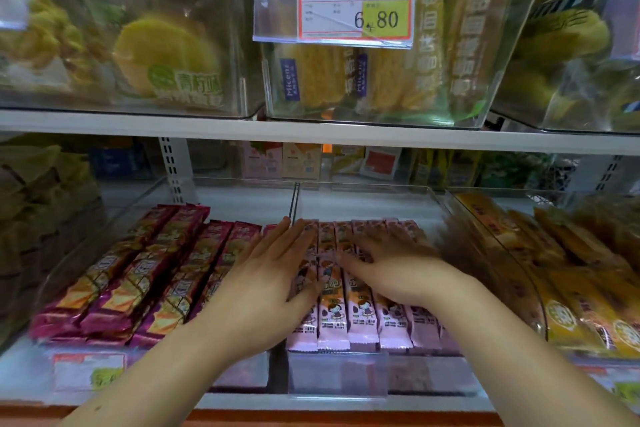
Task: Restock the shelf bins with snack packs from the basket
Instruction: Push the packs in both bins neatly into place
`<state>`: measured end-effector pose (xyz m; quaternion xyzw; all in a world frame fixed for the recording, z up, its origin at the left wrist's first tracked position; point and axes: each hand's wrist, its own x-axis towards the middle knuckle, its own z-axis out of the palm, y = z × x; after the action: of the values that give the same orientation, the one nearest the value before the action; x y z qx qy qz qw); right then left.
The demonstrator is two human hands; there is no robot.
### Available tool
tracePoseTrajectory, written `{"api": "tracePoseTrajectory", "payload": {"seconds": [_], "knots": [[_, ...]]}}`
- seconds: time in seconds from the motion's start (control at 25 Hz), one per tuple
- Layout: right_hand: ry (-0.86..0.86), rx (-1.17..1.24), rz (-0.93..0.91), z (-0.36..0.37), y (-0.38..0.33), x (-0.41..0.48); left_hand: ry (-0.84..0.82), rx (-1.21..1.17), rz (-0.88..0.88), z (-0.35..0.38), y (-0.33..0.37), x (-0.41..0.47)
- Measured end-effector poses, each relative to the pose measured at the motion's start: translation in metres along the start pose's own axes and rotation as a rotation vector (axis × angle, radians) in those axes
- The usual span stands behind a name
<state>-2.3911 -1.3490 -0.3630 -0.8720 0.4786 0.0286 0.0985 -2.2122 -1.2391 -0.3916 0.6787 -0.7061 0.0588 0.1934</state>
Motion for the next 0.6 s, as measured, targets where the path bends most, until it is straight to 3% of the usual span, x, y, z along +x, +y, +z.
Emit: {"api": "tracePoseTrajectory", "payload": {"seconds": [0.12, 0.36, 0.48, 0.6], "knots": [[0.016, -0.041, -0.087, 0.007, -0.019, 0.002, -0.013, 0.002, -0.012, -0.002, -0.003, -0.006], [0.002, 0.015, -0.058, 0.012, -0.025, -0.006, -0.042, 0.006, -0.033, -0.011, 0.003, -0.014], [0.254, -0.017, -0.087, 0.002, -0.035, -0.021, -0.005, -0.094, -0.068, -0.037, 0.0, -0.021], [0.561, -0.013, -0.202, -0.001, -0.065, -0.045, 0.046, 0.029, -0.094, -0.06, -0.028, -0.044]]}}
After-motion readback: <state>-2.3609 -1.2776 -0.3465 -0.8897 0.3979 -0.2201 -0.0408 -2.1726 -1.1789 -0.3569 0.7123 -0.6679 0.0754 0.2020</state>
